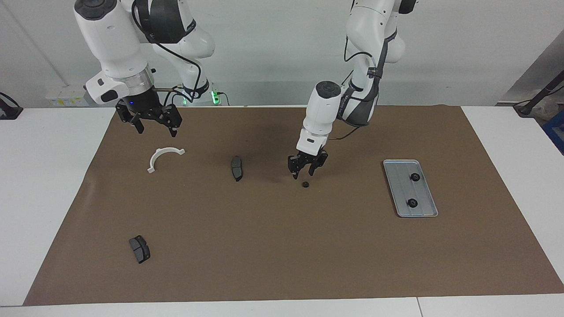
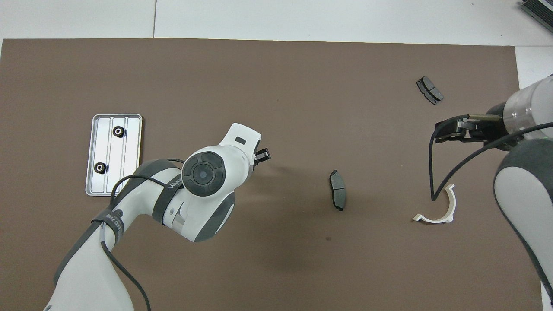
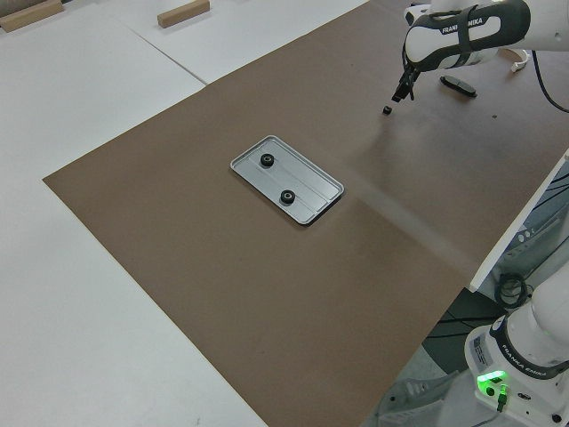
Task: Place bearing gear from tray to pile
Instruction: 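Carry the bearing to the table center and release it, then grasp the center bearing with the right gripper while the left gripper returns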
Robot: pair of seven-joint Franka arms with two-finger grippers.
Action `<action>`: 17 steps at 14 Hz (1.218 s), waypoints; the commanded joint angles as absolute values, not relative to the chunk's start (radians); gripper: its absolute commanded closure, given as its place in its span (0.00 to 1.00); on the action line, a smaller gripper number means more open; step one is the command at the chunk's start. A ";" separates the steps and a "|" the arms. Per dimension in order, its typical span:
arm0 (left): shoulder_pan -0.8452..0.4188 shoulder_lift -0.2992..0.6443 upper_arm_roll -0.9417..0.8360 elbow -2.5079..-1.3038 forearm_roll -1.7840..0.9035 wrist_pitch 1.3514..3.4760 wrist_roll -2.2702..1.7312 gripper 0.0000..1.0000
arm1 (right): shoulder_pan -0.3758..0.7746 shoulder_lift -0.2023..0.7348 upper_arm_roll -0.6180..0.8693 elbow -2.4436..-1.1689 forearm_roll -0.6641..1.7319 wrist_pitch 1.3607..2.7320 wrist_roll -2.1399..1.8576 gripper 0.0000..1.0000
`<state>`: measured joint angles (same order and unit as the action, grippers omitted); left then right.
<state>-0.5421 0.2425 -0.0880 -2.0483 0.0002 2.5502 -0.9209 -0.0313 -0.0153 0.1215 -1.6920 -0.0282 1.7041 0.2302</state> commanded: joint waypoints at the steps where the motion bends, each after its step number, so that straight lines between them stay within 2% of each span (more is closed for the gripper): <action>1: -0.506 0.248 -0.064 -2.043 0.011 2.565 -0.924 0.00 | -0.037 -0.018 0.124 -1.701 -0.012 1.730 0.183 0.00; 5: -0.326 0.249 -0.064 -2.034 0.017 2.554 -0.732 0.00 | 0.026 0.003 0.127 -1.701 -0.024 1.779 0.237 0.00; 11: -0.102 0.247 -0.064 -2.023 0.017 2.488 -0.329 0.00 | 0.171 0.095 0.133 -1.683 -0.026 1.922 0.496 0.00; 13: -0.049 0.247 -0.064 -2.023 0.017 2.480 -0.221 0.00 | 0.212 0.136 0.135 -1.672 -0.029 1.971 0.569 0.00; 17: 0.024 0.248 -0.064 -2.026 0.017 2.491 -0.132 0.00 | 0.313 0.270 0.133 -1.576 -0.040 1.979 0.681 0.00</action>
